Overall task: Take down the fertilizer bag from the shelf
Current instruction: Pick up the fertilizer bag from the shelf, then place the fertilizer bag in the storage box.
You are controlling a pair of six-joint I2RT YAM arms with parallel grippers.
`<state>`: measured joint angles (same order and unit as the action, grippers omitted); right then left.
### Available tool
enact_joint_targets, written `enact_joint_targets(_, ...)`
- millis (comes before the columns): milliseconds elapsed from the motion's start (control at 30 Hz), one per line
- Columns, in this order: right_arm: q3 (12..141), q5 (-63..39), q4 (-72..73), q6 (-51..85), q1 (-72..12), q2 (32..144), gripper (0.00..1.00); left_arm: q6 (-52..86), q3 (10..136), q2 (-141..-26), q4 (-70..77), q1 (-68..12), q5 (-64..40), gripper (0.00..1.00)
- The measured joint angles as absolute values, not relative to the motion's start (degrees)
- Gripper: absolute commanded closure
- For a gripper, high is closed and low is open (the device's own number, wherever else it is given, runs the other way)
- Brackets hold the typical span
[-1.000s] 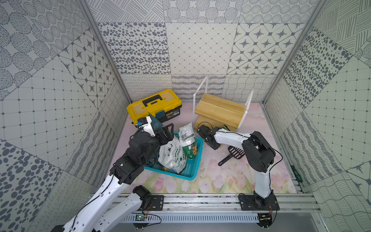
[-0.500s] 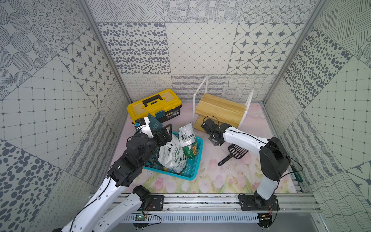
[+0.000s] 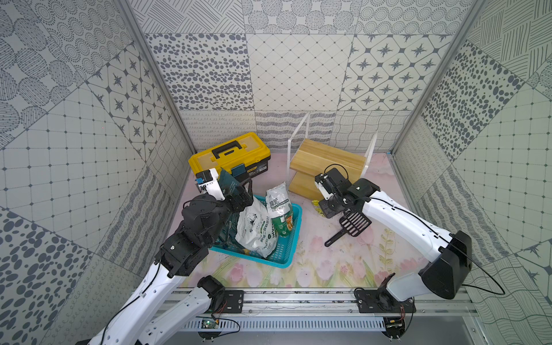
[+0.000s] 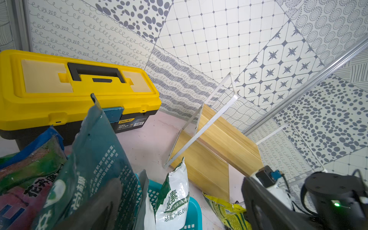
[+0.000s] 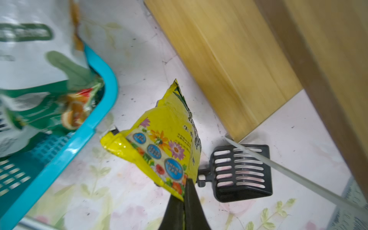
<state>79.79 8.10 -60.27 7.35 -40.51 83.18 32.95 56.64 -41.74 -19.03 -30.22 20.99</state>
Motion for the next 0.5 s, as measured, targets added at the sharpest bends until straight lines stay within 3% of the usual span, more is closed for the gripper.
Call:
enact_joint_targets(300, 87.2, -6.6, -61.4, 10.5, -46.2, 79.3, 1.00, 28.8, 62.0, -46.7, -19.4, -24.7, 21.9, 0.00)
enact_joint_targets(500, 87.3, -12.6, -58.7, 15.8, -50.2, 80.4, 1.00, 28.7, 63.9, -50.2, -21.3, -13.6, 18.2, 0.00)
